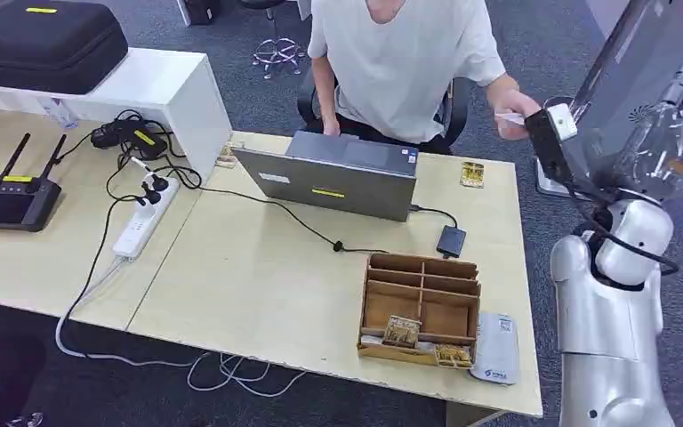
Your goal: Pass the card to the sensor for recognition and then transmit it.
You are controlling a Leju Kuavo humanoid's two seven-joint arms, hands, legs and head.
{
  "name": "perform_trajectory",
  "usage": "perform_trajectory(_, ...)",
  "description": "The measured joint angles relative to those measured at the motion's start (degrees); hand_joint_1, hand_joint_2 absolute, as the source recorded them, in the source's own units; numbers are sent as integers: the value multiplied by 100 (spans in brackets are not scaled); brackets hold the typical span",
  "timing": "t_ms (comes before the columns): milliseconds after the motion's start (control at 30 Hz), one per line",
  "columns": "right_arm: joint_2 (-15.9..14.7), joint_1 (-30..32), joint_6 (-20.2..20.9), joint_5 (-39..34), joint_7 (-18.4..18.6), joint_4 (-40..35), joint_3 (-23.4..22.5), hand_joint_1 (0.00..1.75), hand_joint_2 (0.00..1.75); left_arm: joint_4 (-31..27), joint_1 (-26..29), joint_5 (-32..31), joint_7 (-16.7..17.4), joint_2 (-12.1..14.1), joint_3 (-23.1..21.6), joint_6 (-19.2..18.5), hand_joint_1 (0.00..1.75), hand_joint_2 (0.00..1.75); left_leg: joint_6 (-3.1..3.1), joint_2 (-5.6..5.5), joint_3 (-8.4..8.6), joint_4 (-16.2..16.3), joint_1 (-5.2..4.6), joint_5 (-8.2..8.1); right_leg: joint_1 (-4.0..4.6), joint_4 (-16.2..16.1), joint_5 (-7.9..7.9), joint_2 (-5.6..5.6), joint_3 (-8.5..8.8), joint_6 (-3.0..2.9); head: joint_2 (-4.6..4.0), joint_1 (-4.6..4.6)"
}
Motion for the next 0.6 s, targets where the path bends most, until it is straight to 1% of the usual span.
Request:
perform_trajectory(33, -118, 2, -42, 0, 95, 0, 236, 0, 175, 0, 3, -37, -50, 2, -13, 48, 0, 175, 0, 0, 0, 0, 0, 0, 0, 0, 0, 0, 0, 0, 0, 2)
perform_trajectory(100, -337, 22, -79, 0, 247, 0, 630, 0, 175, 0, 12, -166, -194, 11, -87, 288, 0, 175, 0, 0, 1, 0, 0, 0, 0, -1, 0, 0, -1, 0, 0, 0)
perform_trajectory(200, -580, 114, -26, 0, 357, -44, 1007, 0, 175, 0, 15, -369, -526, 66, -223, 603, 0, 175, 0, -4, 0, 0, 1, 0, 1, -1, 0, -3, -1, 0, 0, 0)
perform_trajectory(300, -725, 223, 15, 0, 361, -96, 1178, 0, 175, 0, 12, -440, -662, 125, -337, 645, 0, 175, -1, -2, 0, -1, 1, -1, 1, -1, -1, -2, -2, -1, 0, 0)
perform_trajectory(400, -818, 319, 28, 0, 361, -131, 1276, 0, 175, 0, 11, -446, -677, 162, -411, 652, 0, 175, -1, -1, -1, -1, 1, -1, 1, -1, -1, 0, -5, -1, 0, -2)
perform_trajectory(600, -904, 370, 32, 0, 366, -146, 1374, 0, 175, 0, 12, -466, -682, 177, -444, 656, 0, 175, -1, -1, -4, -1, 0, -1, 0, -1, 0, -2, -5, 0, 0, 0)
